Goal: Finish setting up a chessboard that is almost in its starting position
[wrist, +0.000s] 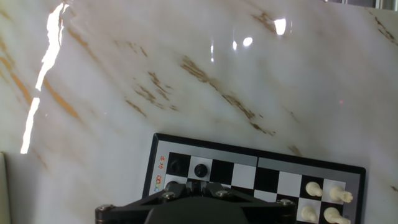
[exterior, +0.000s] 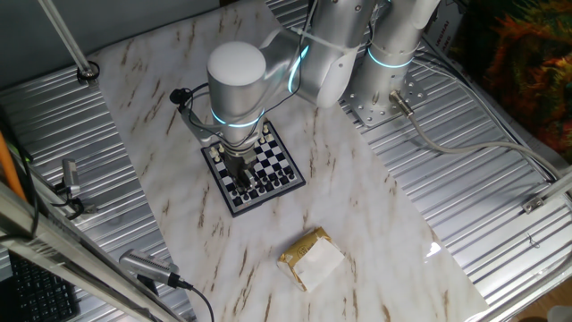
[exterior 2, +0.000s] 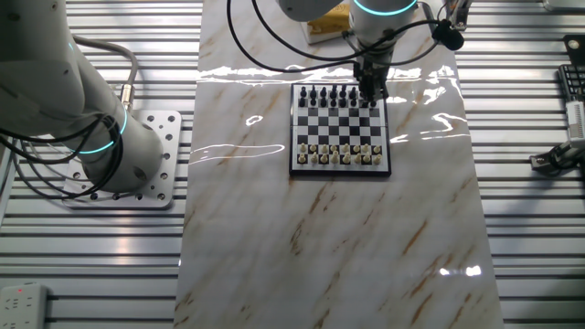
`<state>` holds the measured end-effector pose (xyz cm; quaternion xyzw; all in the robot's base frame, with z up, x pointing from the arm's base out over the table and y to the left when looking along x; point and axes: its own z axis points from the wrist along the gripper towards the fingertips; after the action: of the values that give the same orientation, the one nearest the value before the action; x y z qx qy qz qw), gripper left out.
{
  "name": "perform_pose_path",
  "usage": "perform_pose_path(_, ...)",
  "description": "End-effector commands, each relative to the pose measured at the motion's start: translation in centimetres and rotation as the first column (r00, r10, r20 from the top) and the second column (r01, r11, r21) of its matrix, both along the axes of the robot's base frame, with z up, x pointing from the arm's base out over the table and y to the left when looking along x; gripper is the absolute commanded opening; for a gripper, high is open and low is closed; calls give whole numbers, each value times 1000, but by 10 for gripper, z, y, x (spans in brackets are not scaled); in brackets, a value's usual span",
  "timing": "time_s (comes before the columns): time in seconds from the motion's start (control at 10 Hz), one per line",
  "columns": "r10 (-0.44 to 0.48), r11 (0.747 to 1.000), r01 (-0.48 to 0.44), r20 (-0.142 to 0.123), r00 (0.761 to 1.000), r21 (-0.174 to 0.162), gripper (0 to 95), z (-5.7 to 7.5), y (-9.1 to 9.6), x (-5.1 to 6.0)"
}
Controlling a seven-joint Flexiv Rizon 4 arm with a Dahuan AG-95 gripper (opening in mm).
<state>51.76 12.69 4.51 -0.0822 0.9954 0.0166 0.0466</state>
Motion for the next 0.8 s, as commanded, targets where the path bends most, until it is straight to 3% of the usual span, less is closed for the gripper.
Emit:
perform_pose_path(0.1,-1,1000,1,0,1000,2,0,0,0,0)
perform_pose_path(0.6,0,1000,0,1,1000,3,0,0,0,0)
perform_pose_path(0.7,2,1000,-2,2,1000,3,190,0,0,0)
perform_pose_path(0.8,4,1000,-4,3,1000,3,190,0,0,0)
